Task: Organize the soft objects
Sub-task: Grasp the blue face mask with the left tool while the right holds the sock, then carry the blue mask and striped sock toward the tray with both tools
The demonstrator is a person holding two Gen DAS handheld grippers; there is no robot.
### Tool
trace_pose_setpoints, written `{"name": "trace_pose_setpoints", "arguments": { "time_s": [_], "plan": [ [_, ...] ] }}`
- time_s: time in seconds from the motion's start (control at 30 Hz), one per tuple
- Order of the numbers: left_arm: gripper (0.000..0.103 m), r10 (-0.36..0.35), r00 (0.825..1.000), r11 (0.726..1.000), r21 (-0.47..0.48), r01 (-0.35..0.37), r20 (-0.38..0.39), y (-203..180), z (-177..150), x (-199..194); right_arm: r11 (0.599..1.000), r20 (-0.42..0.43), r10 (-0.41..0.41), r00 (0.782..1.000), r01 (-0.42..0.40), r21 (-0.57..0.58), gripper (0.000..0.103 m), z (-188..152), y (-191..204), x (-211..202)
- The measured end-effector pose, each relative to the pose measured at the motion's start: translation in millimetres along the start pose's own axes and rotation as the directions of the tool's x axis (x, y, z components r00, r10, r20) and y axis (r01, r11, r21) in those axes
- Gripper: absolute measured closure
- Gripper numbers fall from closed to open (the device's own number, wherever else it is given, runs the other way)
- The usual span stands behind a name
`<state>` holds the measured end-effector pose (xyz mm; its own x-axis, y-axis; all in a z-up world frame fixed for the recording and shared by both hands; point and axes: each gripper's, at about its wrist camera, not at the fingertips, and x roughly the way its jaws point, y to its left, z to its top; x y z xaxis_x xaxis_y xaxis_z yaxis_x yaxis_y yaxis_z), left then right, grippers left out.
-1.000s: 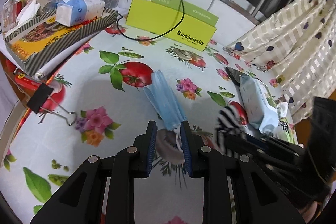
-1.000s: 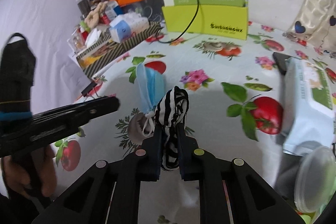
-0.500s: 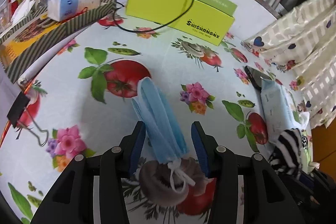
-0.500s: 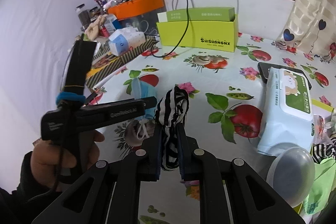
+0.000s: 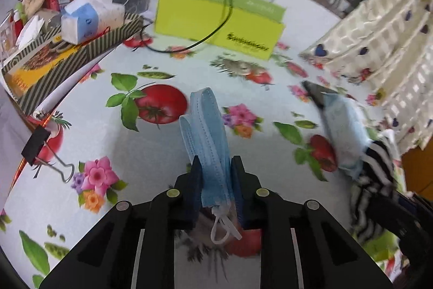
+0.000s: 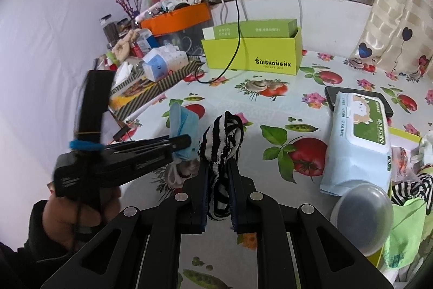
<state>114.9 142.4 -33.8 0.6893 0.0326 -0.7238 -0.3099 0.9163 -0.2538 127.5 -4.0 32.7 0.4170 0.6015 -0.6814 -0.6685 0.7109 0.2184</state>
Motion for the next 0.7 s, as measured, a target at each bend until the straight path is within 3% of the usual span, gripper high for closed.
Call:
{"name": "trace_pose_setpoints", "arguments": {
  "time_s": [0.7],
  "plan": [
    [0.082,-0.159,0.986,0.977,0.149,0.151,0.044,-69.0,-28.4,-73.9,0.999,0.084,-0.045,0.995,0.044,0.015,0.091,-18.5,-14.8,-66.1]
  ]
}}
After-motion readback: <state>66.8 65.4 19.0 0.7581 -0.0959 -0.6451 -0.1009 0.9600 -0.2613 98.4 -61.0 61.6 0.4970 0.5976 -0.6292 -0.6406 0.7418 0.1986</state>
